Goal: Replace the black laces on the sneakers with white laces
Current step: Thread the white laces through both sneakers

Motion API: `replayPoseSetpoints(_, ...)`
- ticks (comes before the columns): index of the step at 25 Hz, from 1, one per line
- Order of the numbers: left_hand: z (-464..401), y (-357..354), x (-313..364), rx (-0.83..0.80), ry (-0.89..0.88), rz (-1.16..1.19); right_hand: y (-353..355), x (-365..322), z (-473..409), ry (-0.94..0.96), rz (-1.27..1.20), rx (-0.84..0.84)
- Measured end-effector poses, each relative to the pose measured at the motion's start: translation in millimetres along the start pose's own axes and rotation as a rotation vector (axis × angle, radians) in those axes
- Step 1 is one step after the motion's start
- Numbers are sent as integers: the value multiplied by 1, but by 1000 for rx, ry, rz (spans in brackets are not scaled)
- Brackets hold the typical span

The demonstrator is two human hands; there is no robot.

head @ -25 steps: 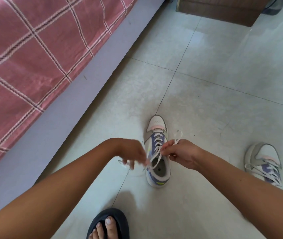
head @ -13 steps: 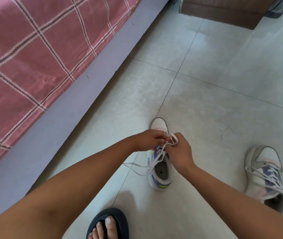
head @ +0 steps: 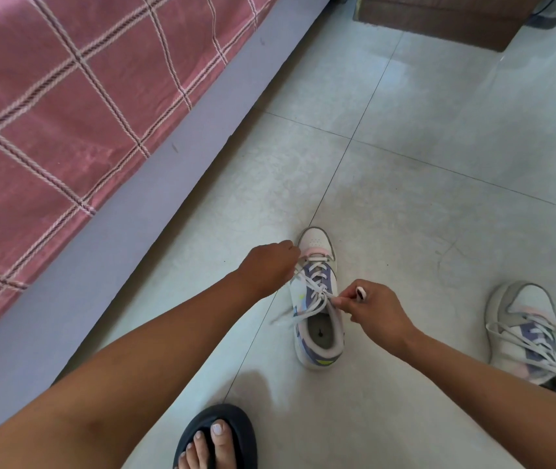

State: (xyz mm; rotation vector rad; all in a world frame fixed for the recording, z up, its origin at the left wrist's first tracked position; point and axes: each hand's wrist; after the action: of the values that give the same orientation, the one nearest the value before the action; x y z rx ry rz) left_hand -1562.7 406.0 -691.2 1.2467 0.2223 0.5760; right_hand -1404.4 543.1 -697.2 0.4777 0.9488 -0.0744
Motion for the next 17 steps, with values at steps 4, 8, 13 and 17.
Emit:
replayPoseSetpoints(4,-8,-3,20,125,291,469,5,2,4,-23,34,-57)
replayPoseSetpoints(8,-15,-2,7,33,323,408,13,6,7,13,124,-101)
replayPoseSetpoints(13,-9,-13,-6,19,360,435,24,2,5,19,284,-170)
replayPoseSetpoints(17,-6,-14,-11,-43,365,408,33,2,7,105,518,-264)
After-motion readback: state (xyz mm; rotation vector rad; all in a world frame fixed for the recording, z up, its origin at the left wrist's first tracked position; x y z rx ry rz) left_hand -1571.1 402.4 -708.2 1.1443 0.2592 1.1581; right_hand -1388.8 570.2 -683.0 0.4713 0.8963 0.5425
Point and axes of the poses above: each hand's wrist, its own z-axis away from the middle knuckle, its own y-axis out of the back of the hand, x = y × z, and after that the axes turned 2 degrees about -x, right-handed
